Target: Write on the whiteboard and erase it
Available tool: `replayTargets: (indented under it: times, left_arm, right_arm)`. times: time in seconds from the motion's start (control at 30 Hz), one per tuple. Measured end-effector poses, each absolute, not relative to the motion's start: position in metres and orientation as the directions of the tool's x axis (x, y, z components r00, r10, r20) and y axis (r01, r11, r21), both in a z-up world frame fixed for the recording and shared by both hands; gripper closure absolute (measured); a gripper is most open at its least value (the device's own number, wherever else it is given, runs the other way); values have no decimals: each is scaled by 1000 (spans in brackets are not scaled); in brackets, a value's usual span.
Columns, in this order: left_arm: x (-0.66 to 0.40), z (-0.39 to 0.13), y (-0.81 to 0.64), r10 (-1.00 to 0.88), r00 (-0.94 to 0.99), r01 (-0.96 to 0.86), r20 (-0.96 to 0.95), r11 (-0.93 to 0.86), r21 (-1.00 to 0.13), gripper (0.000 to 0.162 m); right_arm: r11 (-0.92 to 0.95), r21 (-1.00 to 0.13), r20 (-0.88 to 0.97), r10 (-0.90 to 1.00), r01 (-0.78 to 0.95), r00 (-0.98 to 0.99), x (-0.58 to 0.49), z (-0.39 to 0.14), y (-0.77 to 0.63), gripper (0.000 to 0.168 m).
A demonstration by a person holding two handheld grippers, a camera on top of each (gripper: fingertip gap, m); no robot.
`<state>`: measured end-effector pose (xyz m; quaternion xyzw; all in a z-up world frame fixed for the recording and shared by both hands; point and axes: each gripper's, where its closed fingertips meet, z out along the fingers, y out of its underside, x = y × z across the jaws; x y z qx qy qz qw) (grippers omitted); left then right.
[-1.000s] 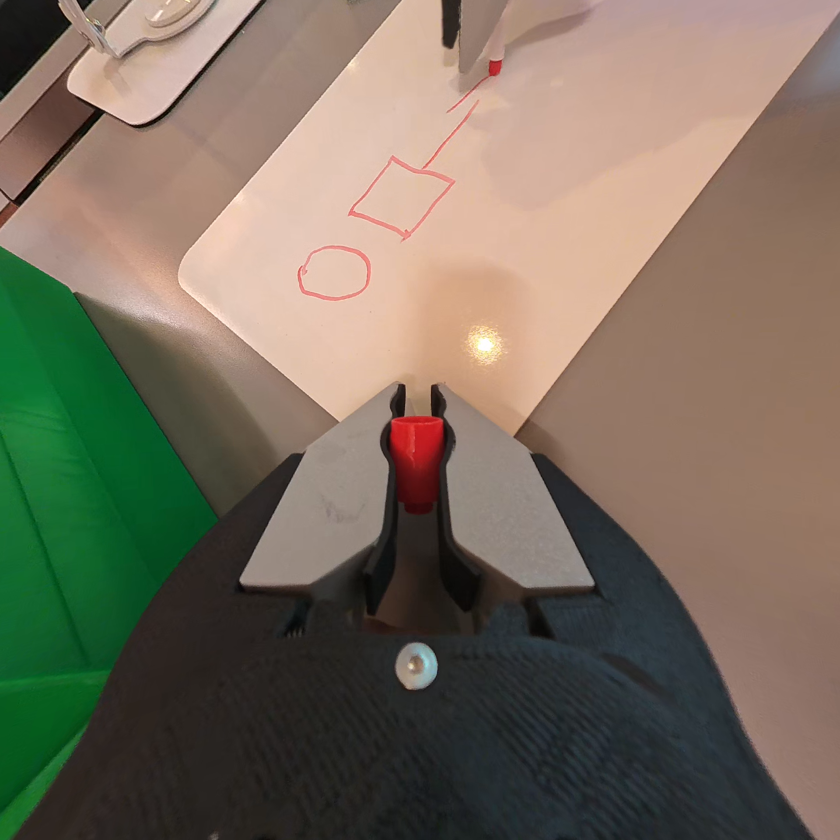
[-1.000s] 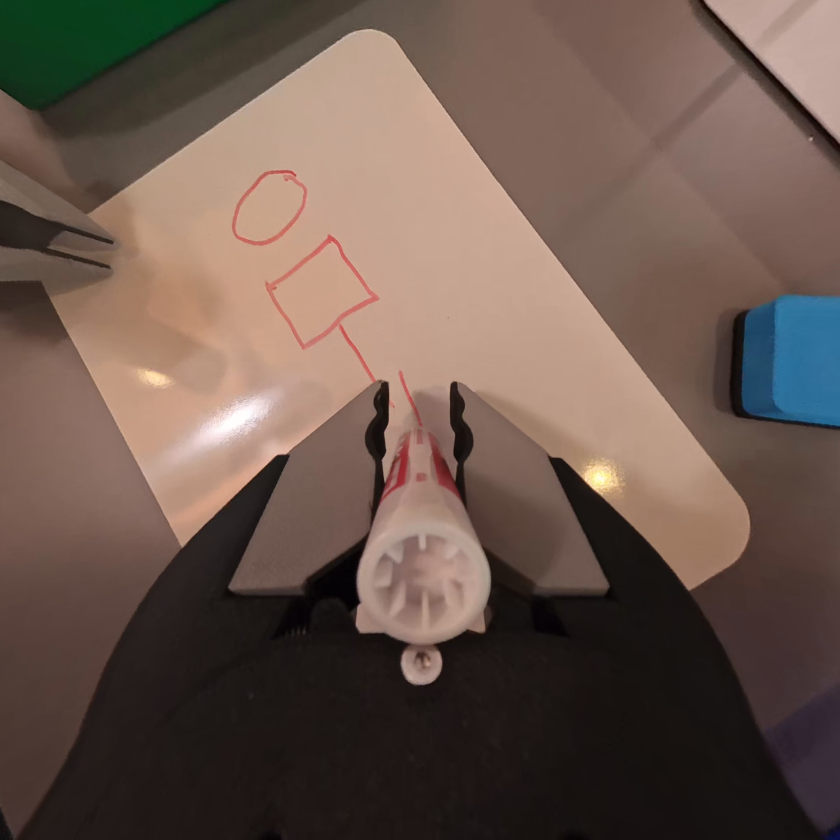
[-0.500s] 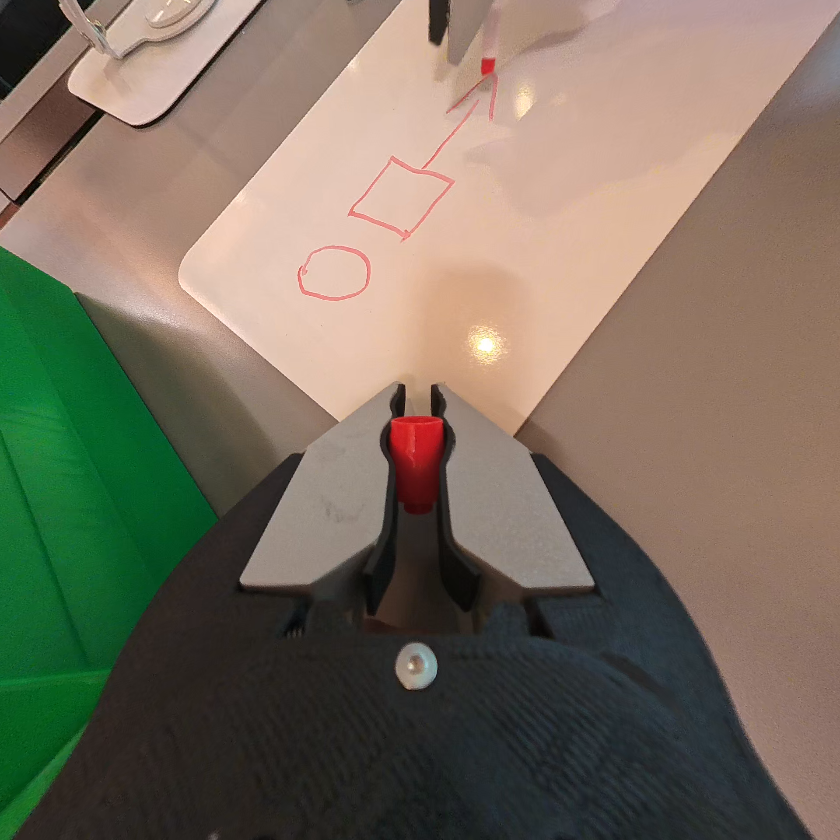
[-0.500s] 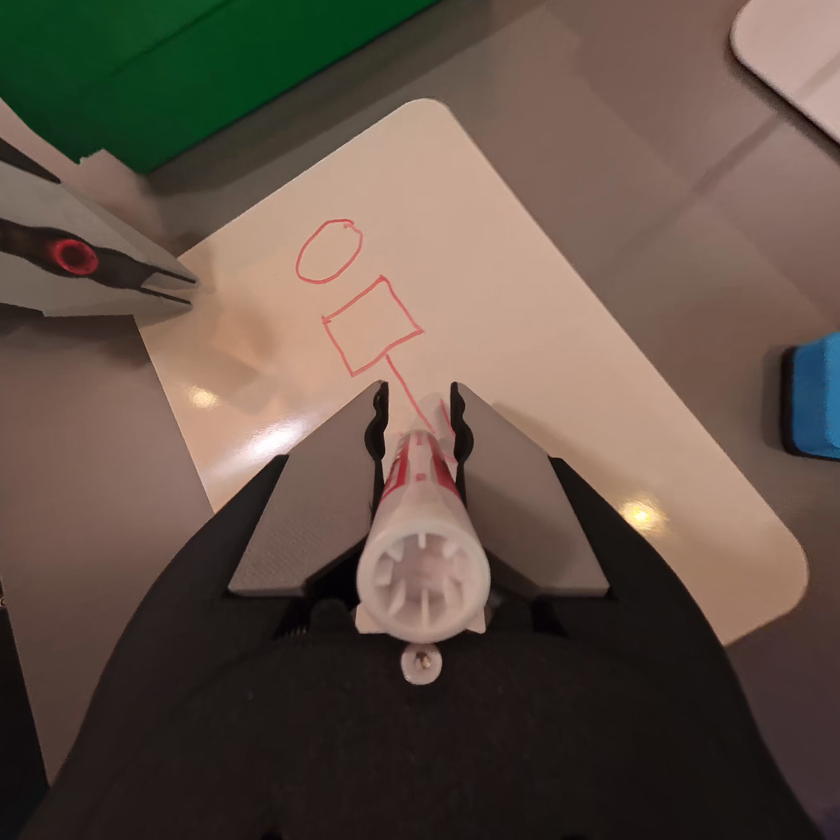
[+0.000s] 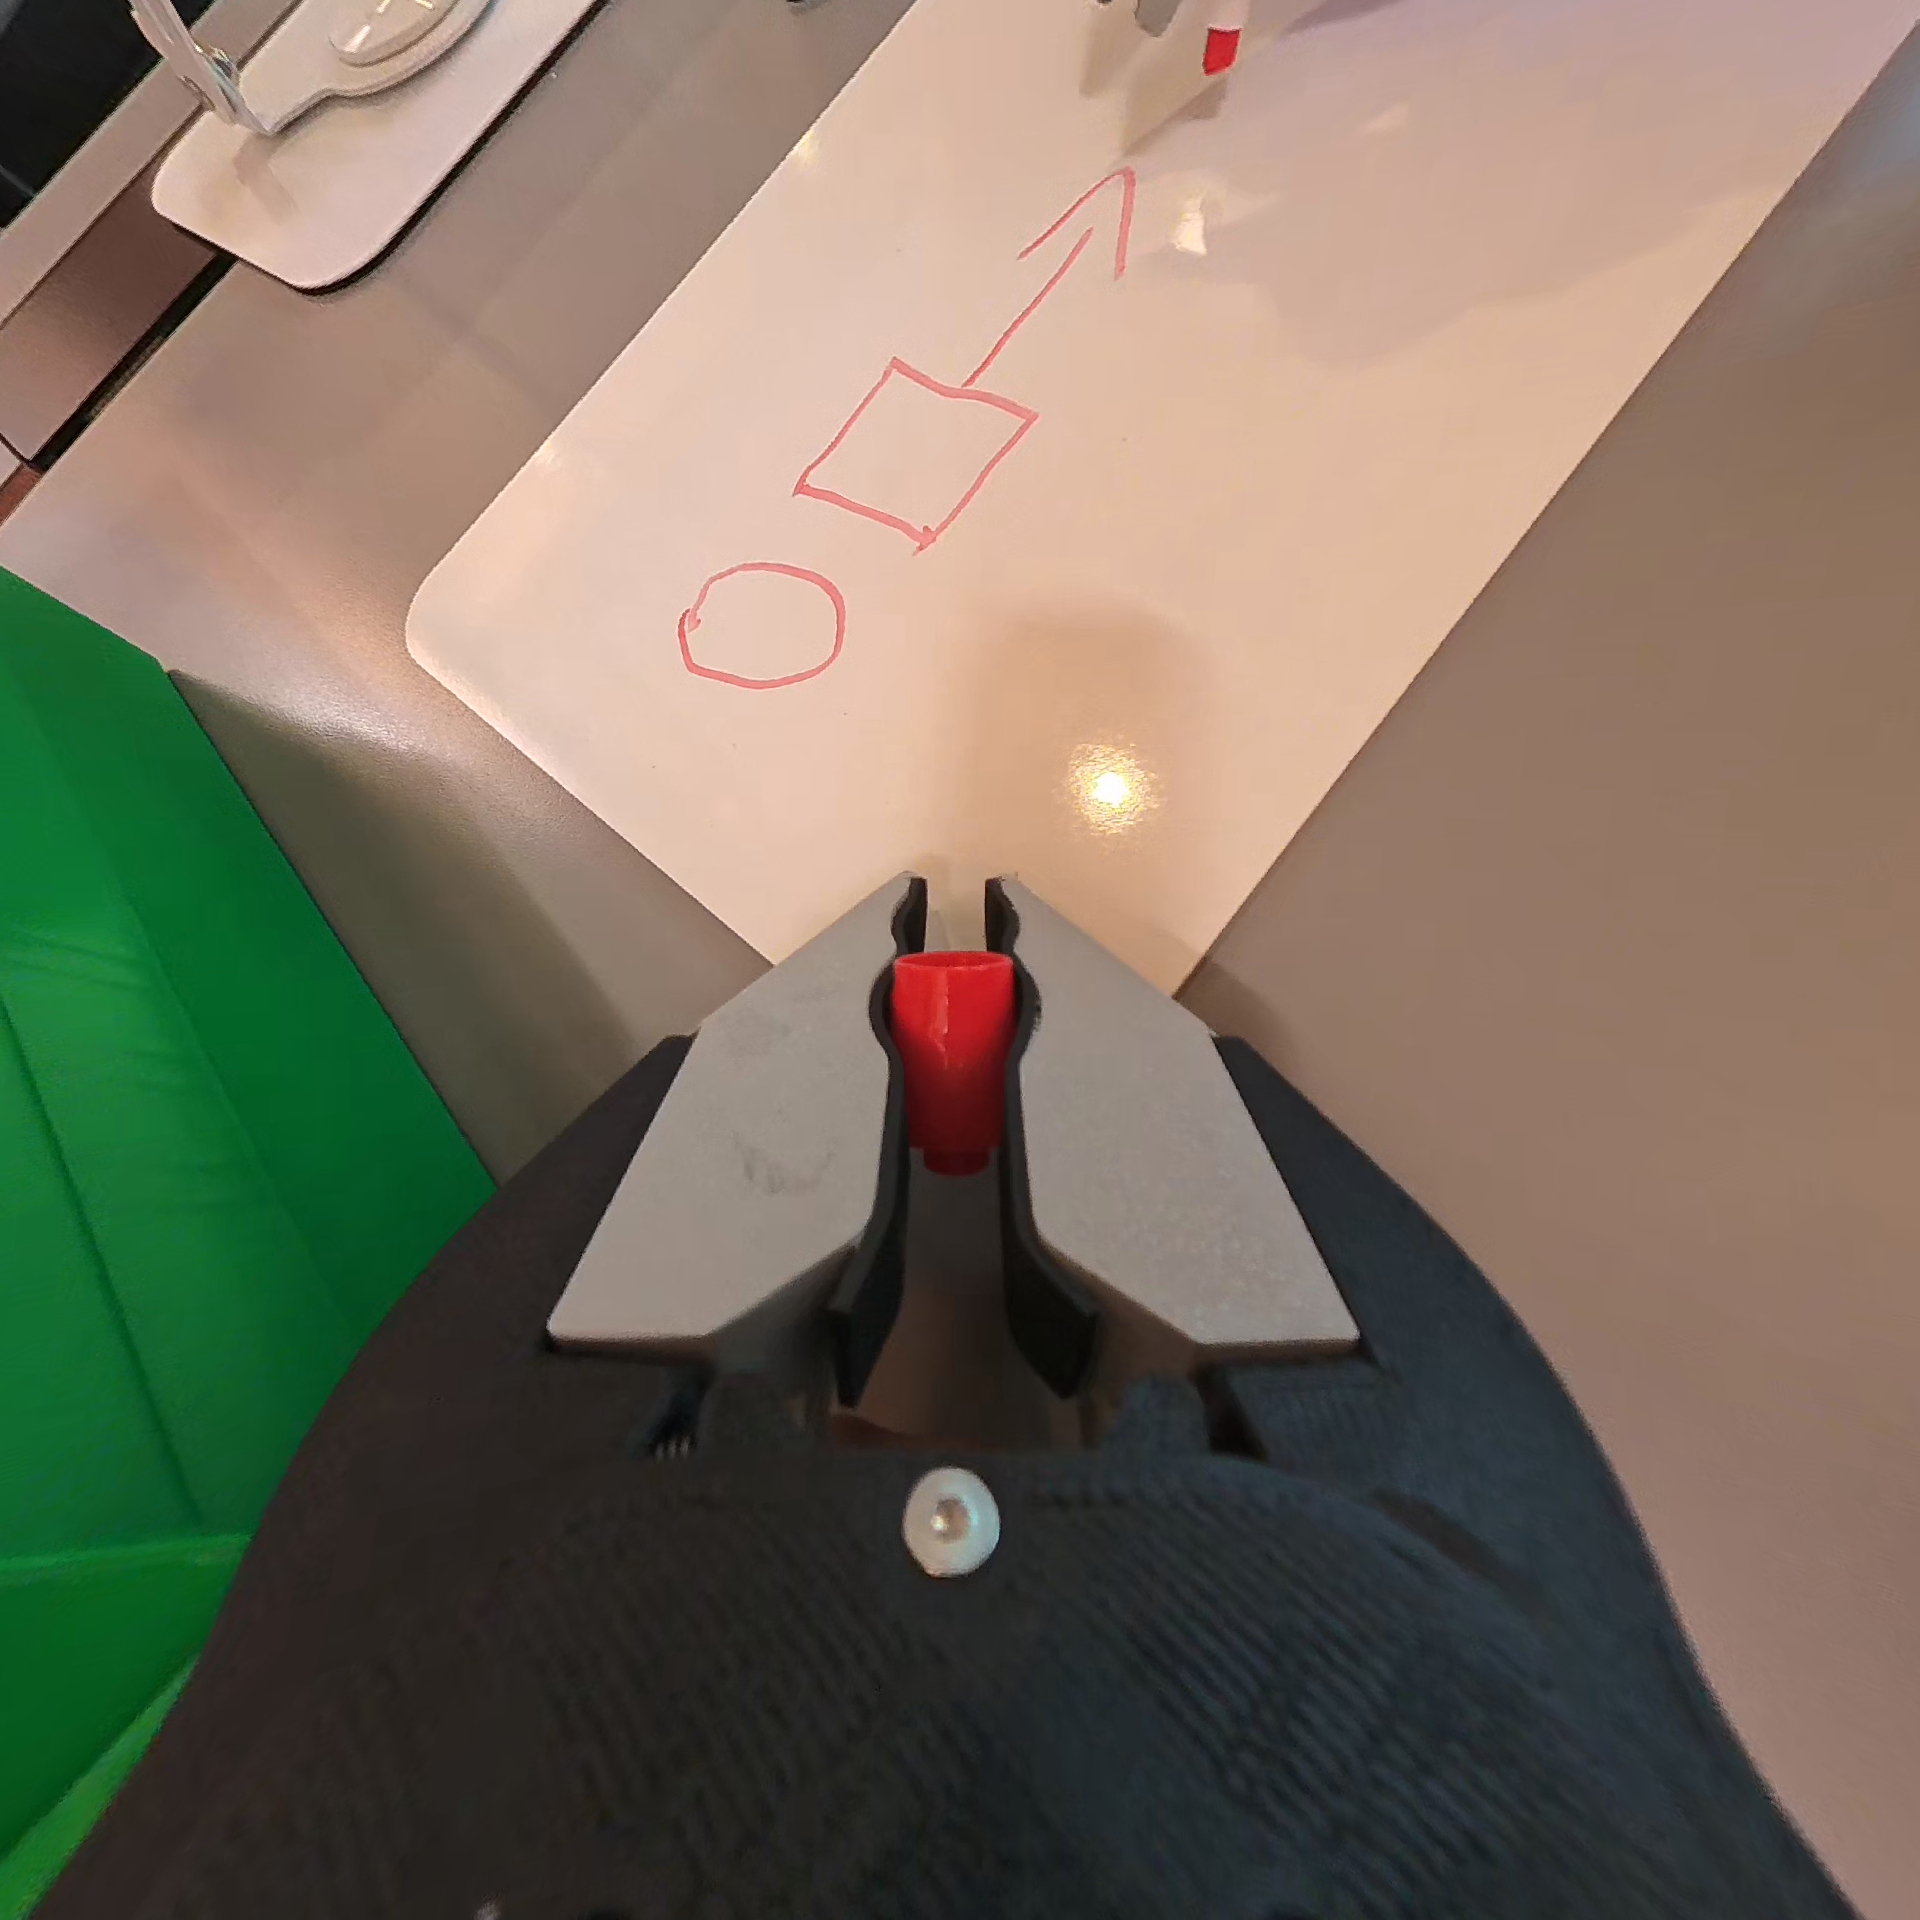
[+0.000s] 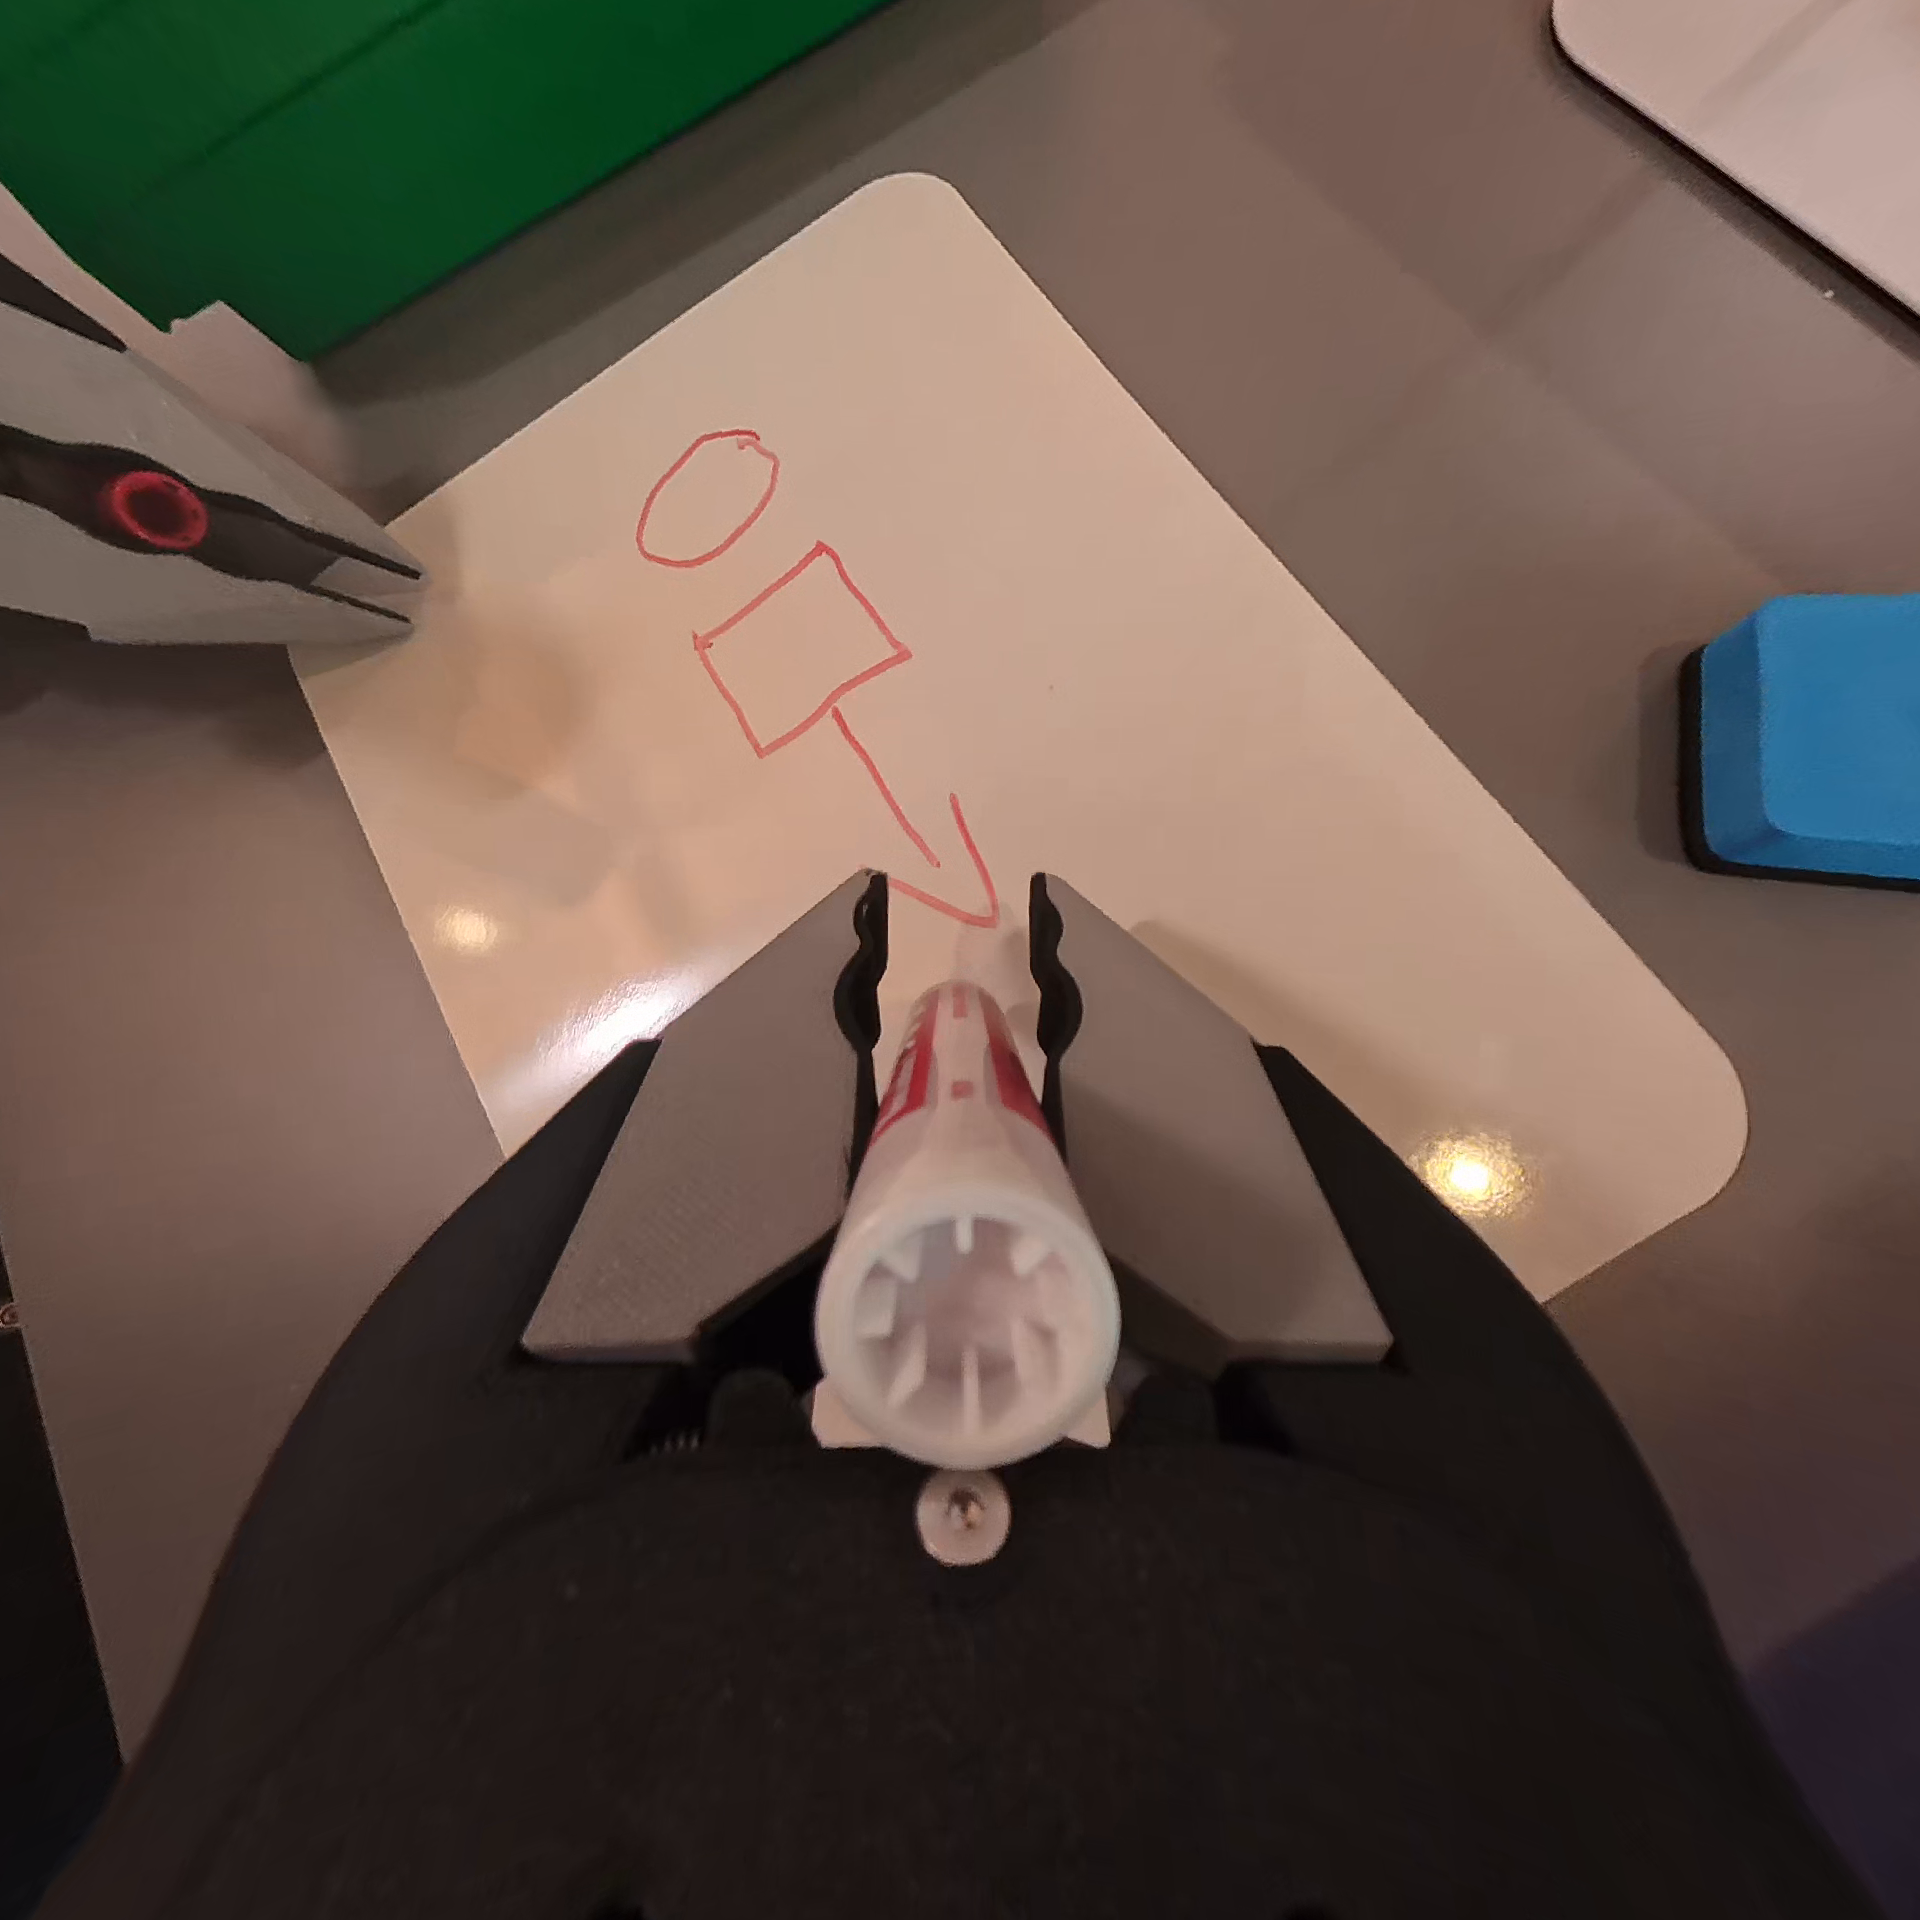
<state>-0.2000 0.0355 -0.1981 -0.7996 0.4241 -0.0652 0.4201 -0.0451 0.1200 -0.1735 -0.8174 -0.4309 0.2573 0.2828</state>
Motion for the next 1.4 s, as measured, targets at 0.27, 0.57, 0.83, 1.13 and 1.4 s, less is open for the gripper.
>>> replayTargets:
  times: [0.27, 0.57, 0.83, 1.13, 1.4]
  left_arm:
    - [-200, -198, 35, -733, 630, -625, -255, -285, -726, 152]
    - [-200, -198, 35, -733, 629, -627, -259, -282, -726, 152]
    - [-200, -198, 35, -732, 629, -629, -262, -281, -725, 152]
    - [-200, -198, 35, -732, 629, -629, -262, -281, -725, 152]
    - [-200, -198, 35, -732, 631, -626, -258, -284, -726, 152]
  right_arm:
    - [-470, -689, -163, 842, 551, 514, -38, -175, 122, 143]
    - [-464, -671, -172, 856, 578, 487, -44, -181, 117, 143]
    - [-457, -675, -177, 863, 579, 474, -54, -185, 117, 143]
    - [-469, -657, -176, 856, 590, 485, -50, -187, 120, 143]
    - [-516, -656, -167, 811, 551, 561, -31, -187, 149, 143]
